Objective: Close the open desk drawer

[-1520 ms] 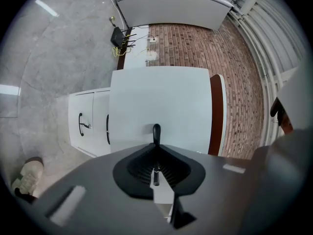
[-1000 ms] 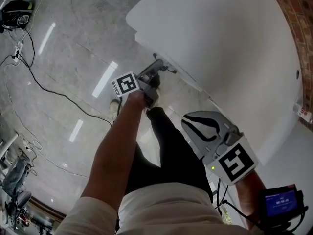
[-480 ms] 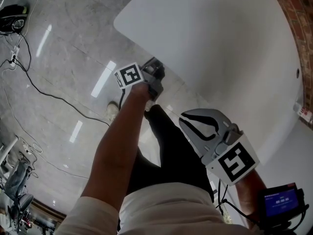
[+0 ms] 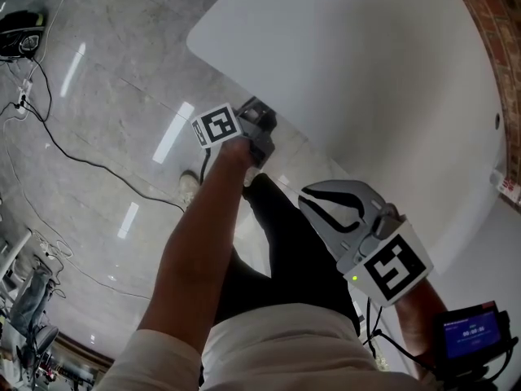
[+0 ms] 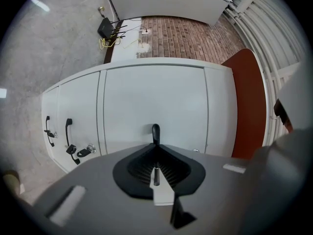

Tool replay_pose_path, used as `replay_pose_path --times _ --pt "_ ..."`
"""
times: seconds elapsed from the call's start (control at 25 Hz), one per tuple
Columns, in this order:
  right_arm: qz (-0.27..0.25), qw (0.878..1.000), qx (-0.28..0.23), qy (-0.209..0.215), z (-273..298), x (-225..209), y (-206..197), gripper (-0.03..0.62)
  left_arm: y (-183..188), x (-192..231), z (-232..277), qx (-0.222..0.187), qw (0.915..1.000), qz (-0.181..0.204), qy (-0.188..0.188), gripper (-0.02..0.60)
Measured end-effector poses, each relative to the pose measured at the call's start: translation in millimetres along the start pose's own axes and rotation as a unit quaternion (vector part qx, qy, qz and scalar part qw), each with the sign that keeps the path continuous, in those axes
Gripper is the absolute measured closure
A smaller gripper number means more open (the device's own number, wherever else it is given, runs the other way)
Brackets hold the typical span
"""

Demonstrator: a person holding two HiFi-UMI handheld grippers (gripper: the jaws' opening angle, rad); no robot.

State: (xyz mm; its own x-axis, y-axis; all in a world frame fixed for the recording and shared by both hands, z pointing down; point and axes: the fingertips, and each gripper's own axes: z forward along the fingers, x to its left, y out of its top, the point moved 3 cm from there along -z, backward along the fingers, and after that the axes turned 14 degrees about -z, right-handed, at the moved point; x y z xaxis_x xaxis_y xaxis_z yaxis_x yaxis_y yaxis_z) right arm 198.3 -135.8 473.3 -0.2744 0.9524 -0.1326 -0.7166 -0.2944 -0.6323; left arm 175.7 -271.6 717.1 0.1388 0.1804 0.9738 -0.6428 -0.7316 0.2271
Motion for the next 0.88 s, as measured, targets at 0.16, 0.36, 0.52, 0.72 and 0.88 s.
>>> replay_pose_path --times 0.16,0.36,0.52,0.72,0.88 --pt "0.005 1.000 0.000 0.001 4.3 -0.8 -2.6 0.563 4.5 3.5 -1.0 -0.003 0.9999 -0.005 0.009 0.558" --pt "0.008 1.000 -0.005 -0.001 8.2 -7.6 -1.7 0.563 8.8 10.3 3.0 -0.001 0.9987 0.011 0.049 0.469" --pt "0.018 1.000 -0.002 -0.007 7.1 -7.5 -5.3 0.563 2.5 14.4 -7.3 -0.001 0.9976 0.011 0.068 0.463" --pt "0.025 0.999 -0.001 -0.019 6.2 0.5 4.1 0.563 -4.4 -6.4 -41.7 0.005 0.9978 0.010 0.065 0.463" --pt "0.025 0.999 -0.009 -0.031 6.3 12.0 24.3 0.563 -9.7 -35.6 -82.4 0.013 0.9980 0.013 0.060 0.469"
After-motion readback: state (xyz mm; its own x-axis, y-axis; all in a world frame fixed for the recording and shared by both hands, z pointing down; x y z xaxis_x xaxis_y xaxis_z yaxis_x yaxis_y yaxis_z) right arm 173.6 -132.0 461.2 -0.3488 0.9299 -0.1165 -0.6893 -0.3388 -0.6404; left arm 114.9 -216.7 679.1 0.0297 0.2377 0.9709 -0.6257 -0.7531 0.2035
